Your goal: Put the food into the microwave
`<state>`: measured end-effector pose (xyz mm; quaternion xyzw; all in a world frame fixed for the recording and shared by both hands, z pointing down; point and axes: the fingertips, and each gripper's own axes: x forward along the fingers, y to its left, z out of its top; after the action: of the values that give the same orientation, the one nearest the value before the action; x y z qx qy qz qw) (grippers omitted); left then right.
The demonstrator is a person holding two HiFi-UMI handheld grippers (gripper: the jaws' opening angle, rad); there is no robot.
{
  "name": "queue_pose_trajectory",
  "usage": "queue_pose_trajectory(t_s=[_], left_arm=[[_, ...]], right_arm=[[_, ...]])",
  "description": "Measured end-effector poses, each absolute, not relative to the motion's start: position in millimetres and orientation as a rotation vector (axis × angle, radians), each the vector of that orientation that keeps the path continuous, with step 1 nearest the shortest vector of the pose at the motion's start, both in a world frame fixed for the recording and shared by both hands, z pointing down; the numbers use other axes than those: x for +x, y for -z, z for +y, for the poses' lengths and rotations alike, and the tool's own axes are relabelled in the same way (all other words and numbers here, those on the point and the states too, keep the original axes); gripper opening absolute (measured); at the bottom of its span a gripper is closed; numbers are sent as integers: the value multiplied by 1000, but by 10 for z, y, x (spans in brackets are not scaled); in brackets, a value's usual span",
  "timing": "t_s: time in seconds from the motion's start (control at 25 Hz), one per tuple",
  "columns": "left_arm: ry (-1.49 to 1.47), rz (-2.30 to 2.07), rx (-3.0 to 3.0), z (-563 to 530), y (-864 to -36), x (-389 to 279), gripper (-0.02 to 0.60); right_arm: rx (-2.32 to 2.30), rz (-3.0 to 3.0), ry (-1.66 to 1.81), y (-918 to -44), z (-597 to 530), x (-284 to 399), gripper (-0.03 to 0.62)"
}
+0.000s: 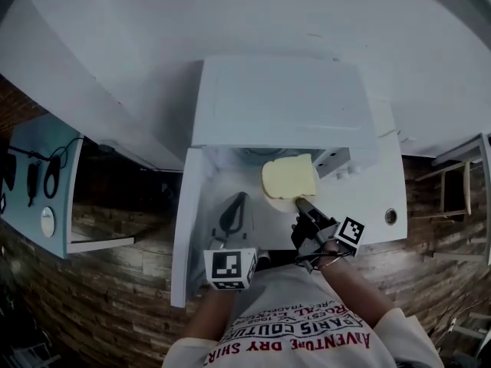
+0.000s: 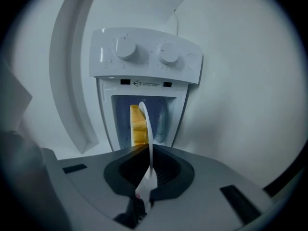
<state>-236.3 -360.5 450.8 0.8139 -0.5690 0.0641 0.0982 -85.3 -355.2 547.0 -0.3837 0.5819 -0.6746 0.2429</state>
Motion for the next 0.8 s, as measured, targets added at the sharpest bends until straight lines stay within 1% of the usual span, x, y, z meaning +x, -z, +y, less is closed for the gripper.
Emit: queue_pose_trajectory(t_s=[0.52, 0.68, 0.8], left_arm=[[-309, -1662, 2380, -3868, -4816, -2344, 9], [-299, -1662, 2349, -3935, -4849, -2347, 9], [-302, -1672, 2329, -3960, -4887, -2389, 9]], right_arm=[[-1107, 1619, 1796, -5786, -4415, -1195, 20], [-1144, 1609, 1798, -5913, -4609, -1263, 34], [-1117, 1577, 1795, -6002, -4741, -1305, 32]])
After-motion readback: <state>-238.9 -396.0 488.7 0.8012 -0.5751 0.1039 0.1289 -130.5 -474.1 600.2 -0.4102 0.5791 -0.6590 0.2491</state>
